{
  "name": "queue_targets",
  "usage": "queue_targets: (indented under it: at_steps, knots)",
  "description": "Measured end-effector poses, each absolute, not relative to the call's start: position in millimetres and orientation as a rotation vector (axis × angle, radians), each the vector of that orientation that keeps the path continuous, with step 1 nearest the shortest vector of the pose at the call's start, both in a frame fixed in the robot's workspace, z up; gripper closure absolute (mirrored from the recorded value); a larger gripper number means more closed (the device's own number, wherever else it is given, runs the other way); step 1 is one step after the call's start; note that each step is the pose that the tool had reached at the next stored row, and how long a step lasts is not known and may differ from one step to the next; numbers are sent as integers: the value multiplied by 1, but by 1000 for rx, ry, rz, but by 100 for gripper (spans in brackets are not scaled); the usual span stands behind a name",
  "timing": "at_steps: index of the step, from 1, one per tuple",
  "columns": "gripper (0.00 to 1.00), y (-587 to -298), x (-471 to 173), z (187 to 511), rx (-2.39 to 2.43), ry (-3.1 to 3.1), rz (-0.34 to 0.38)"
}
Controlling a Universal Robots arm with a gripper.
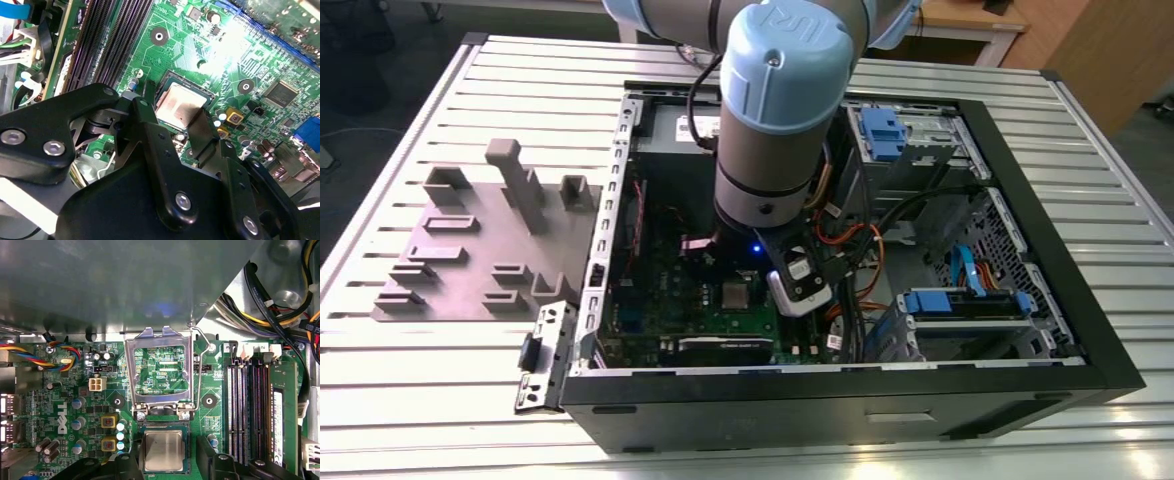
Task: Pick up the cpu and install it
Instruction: 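Place the cpu into insertion slot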
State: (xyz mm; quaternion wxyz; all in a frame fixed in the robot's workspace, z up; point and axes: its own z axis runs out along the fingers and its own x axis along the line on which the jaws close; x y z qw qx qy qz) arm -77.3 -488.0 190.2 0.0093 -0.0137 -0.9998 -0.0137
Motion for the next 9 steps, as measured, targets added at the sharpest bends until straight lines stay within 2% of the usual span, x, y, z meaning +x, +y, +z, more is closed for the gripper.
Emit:
queue_targets:
  at_steps: [9]
  knots:
    - [46,-488,-79,190,-43,-3122,-43]
